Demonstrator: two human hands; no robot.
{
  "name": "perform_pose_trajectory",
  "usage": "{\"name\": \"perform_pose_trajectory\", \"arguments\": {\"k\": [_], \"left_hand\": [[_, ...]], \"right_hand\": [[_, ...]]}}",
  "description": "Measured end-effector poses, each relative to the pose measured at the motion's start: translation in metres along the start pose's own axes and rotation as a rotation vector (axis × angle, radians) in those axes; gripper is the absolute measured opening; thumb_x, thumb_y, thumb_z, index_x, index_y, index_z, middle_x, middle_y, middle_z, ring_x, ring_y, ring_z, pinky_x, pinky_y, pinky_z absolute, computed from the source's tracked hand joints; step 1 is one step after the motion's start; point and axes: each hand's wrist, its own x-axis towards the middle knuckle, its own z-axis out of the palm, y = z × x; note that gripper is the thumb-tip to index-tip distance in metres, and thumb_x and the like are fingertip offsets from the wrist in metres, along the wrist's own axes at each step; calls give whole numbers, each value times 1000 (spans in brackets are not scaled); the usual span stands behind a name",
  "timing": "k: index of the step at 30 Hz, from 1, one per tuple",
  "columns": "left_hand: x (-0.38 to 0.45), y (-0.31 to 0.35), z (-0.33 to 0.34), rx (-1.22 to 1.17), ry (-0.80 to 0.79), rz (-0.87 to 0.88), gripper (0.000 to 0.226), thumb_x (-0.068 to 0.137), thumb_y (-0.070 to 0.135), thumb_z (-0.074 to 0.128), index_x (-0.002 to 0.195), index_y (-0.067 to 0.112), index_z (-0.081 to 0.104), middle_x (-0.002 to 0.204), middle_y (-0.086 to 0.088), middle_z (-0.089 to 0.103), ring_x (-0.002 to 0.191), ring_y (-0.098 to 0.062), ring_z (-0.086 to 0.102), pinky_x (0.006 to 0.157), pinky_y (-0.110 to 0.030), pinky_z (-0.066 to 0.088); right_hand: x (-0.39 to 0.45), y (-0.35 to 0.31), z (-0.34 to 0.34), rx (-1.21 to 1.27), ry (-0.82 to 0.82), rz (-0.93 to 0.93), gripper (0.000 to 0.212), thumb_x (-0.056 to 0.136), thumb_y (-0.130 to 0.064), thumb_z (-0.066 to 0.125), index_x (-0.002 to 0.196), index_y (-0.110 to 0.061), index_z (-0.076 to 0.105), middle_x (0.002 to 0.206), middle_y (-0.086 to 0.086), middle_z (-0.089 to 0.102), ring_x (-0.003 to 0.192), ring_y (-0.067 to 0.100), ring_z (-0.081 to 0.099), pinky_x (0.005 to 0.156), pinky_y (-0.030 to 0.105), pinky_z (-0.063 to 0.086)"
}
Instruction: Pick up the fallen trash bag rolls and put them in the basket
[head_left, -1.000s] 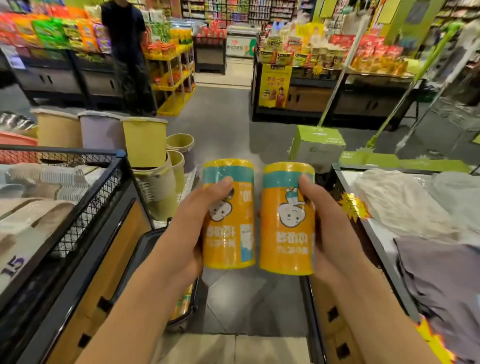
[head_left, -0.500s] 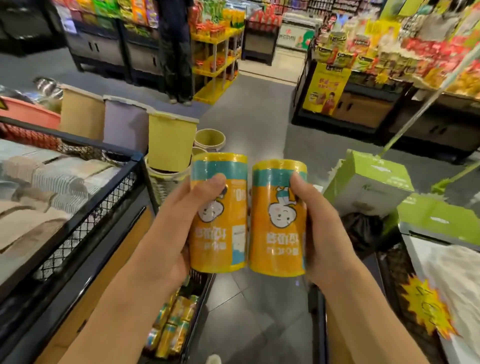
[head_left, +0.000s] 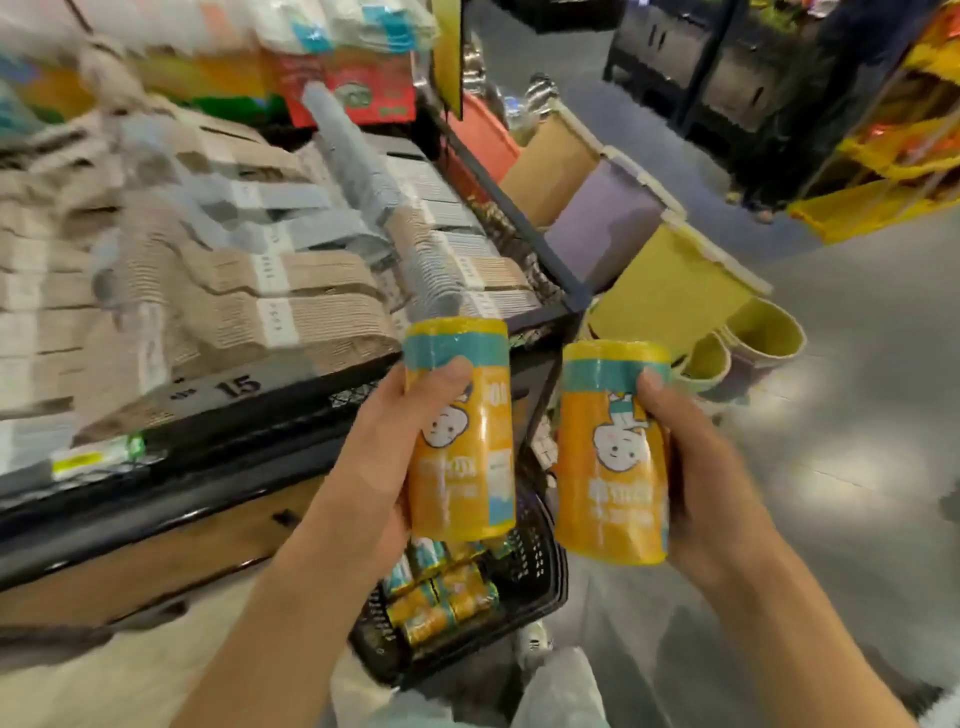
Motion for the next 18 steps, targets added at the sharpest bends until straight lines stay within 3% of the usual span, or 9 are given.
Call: {"name": "perform_pose_trajectory", "arguments": {"k": [4, 5, 8, 13, 18], "left_hand": [[15, -23, 2, -94, 245, 32, 50, 68, 32, 78, 114, 16, 66, 97, -9, 74, 80, -22, 74, 65, -39, 59], [16, -30, 2, -103, 303, 39, 50, 67, 33, 78, 113, 17, 66, 96, -9, 75, 81, -23, 74, 65, -40, 59], [22, -50, -3, -122, 431, 65, 50, 73, 38, 68, 117, 16, 65, 96, -8, 74, 83, -24, 74, 67, -42, 59], [33, -84, -30, -140, 566, 59, 53, 74, 40, 65, 122, 16, 63, 106, -11, 73, 88, -26, 73, 70, -45, 60], [65, -144, -83, -36, 605, 26, 39, 75, 38, 69, 111, 22, 67, 98, -6, 73, 86, -23, 73, 69, -42, 60]], "right_hand": [[60, -2, -24, -60, -163, 156, 42, 53, -50, 89, 85, -24, 82, 84, 9, 77, 69, 22, 75, 59, 39, 61], [72, -1, -27, -69, -205, 191, 42, 55, -50, 89, 87, -23, 81, 84, 10, 77, 69, 22, 75, 57, 38, 60], [103, 11, -34, -130, -302, 280, 73, 43, -59, 92, 100, -16, 78, 93, 17, 75, 76, 26, 75, 61, 39, 60], [138, 55, -41, -201, -338, 404, 54, 73, -44, 72, 113, -9, 68, 97, 19, 74, 79, 28, 75, 64, 43, 62], [175, 130, -56, -320, -392, 452, 44, 77, -41, 69, 111, -14, 65, 92, 9, 76, 80, 24, 74, 65, 39, 61]]}}
